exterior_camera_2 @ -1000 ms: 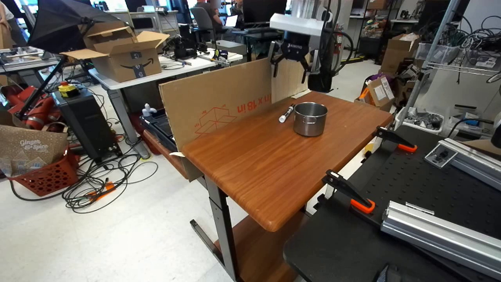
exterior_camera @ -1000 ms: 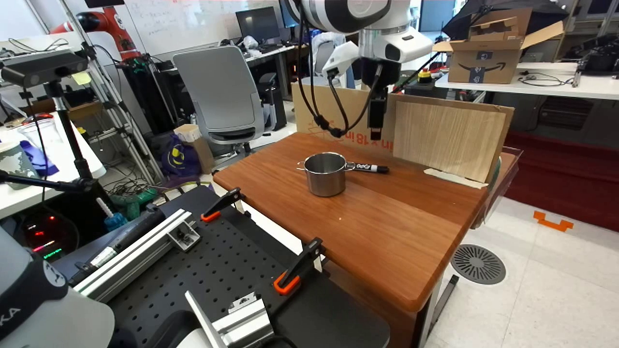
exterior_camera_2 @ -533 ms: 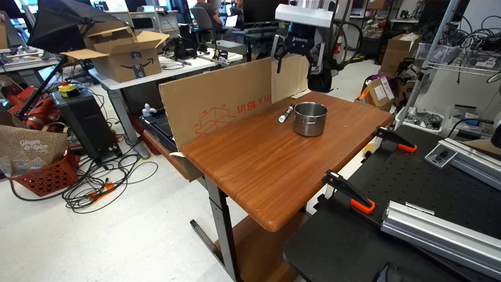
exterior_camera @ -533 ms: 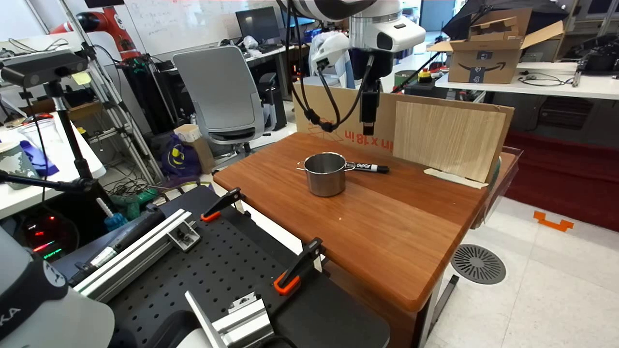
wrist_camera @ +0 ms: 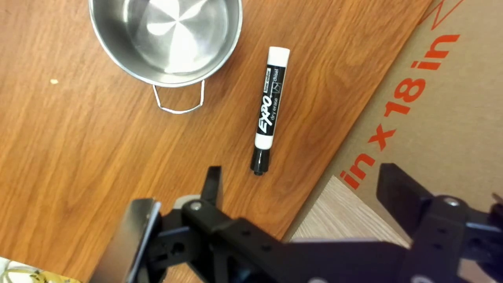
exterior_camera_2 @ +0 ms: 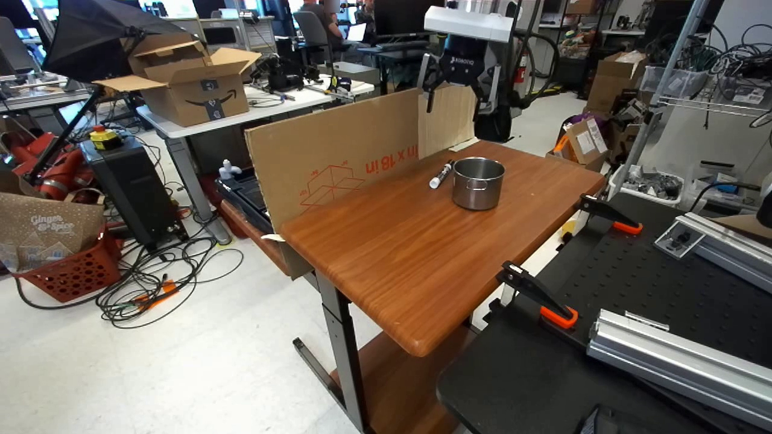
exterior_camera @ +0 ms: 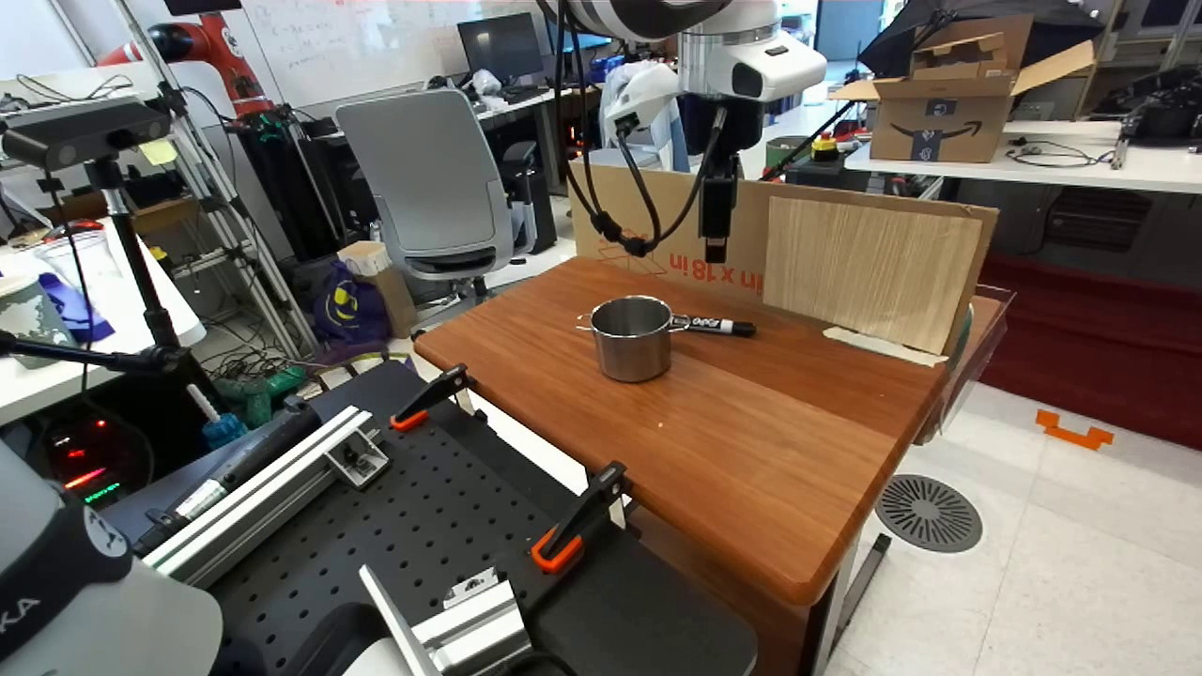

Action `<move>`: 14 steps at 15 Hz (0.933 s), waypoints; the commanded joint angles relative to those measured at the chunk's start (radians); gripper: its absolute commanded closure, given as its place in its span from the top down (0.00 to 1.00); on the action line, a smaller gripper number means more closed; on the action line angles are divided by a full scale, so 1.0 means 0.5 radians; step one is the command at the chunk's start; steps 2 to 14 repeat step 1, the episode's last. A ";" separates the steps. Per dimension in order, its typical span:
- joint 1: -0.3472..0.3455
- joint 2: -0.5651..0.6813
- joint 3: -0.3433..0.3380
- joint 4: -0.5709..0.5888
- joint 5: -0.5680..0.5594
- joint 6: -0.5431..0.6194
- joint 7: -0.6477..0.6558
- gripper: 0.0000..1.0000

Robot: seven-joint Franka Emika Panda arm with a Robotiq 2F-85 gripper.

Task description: Remove the marker from the mug cup and place it on the table

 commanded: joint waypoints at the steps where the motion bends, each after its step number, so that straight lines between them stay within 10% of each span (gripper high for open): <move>1: -0.020 -0.001 0.020 0.003 -0.014 -0.004 0.009 1.00; 14: -0.020 -0.001 0.020 0.003 -0.014 -0.004 0.009 1.00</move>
